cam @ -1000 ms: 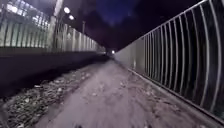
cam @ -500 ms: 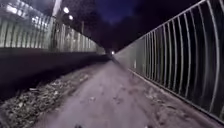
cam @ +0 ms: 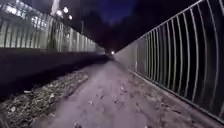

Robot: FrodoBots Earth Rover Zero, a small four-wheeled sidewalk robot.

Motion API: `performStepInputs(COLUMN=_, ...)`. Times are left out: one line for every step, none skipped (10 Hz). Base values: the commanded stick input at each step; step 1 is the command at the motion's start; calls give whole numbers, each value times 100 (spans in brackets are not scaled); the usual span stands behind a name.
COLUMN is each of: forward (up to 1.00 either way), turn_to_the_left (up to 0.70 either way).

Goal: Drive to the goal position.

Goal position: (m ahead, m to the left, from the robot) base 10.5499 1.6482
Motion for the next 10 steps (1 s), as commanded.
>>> performStepInputs(forward=30, turn_to_the_left=1)
performStepInputs(forward=30, turn_to_the_left=1)
performStepInputs(forward=30, turn_to_the_left=1)
performStepInputs(forward=30, turn_to_the_left=1)
performStepInputs(forward=30, turn_to_the_left=1)
performStepInputs(forward=30, turn_to_the_left=1)
performStepInputs(forward=30, turn_to_the_left=1)
performStepInputs(forward=30, turn_to_the_left=1)
performStepInputs(forward=30, turn_to_the_left=1)
performStepInputs(forward=30, turn_to_the_left=1)
